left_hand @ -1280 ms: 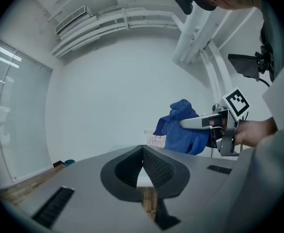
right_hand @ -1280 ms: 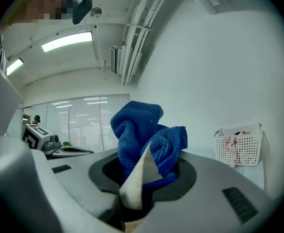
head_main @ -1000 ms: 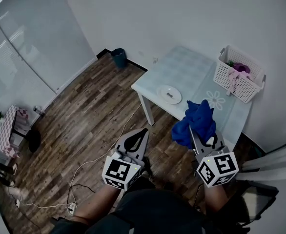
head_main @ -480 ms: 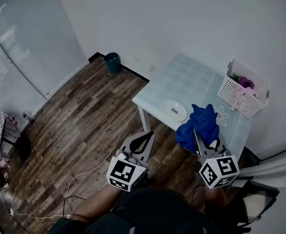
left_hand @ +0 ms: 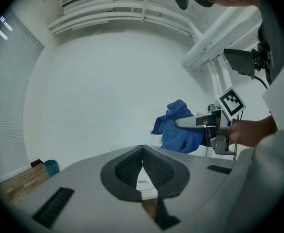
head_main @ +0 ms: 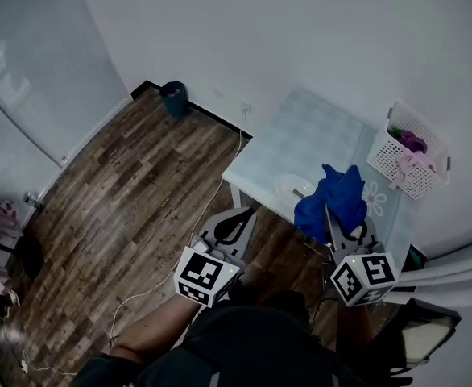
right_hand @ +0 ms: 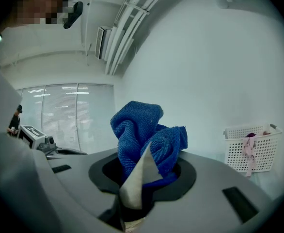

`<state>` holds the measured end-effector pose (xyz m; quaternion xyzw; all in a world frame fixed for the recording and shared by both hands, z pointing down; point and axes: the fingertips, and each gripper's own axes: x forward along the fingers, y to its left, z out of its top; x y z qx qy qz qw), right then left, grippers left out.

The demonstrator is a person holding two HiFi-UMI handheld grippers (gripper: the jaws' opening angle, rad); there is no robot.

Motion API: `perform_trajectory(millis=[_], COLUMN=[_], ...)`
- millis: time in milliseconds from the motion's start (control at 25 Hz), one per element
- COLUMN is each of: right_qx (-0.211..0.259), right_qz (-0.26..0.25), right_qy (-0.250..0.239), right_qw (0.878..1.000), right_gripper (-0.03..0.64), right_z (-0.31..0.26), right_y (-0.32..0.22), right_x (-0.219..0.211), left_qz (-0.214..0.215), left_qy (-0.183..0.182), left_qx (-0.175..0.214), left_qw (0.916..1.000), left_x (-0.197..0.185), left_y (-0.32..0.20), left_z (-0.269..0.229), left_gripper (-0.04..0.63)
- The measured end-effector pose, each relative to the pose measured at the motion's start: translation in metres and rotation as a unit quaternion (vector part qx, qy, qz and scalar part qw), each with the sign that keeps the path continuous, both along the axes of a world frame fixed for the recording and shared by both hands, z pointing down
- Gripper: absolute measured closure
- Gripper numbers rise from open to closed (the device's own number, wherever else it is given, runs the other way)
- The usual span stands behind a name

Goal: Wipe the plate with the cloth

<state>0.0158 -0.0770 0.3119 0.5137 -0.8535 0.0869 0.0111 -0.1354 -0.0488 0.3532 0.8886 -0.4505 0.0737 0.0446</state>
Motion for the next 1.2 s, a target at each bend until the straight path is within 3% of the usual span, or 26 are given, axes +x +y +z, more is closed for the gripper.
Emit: perform_trajectory(millis=[200, 480, 880, 1080, 1200], right_qx=[0.000, -0.005, -0.006, -0.018, -0.031], right_qz=[-0.001, 0.010, -0.014, -0.039, -0.047], right_qy=[0.016, 0.008, -0.004, -0.006, 0.005], right_qw=[1.000, 1.000, 1.000, 0.999, 0.998], right_gripper=[0.480, 0.480, 0.480, 0.480, 0.480], right_z=[-0.008, -0.008, -0.002, 0.020, 0.038], right_y=[-0.028, -0.072, -0.140, -0.164, -0.178], right_x=[-0.002, 0.013, 0.055, 0.064, 0.060], left_qz=[0.019, 0.050, 0.082, 0.124, 0.165], left_qy=[-0.009, -0.085, -0.108, -0.186, -0.248], left_qx=[-0.001, 0.009, -0.005, -0.020, -0.023], left_qw=[0.9998, 0.9951, 0.9907, 0.9745, 0.9543], left_x=[0.006, 0.026, 0.077, 0.096, 0.103], left_y=[-0.027, -0.060, -0.124, -0.139, -0.140], left_z=[0.004, 0.026, 0.041, 0.079, 0.109], left_gripper=[0.586, 0.586, 0.586, 0.584, 0.568])
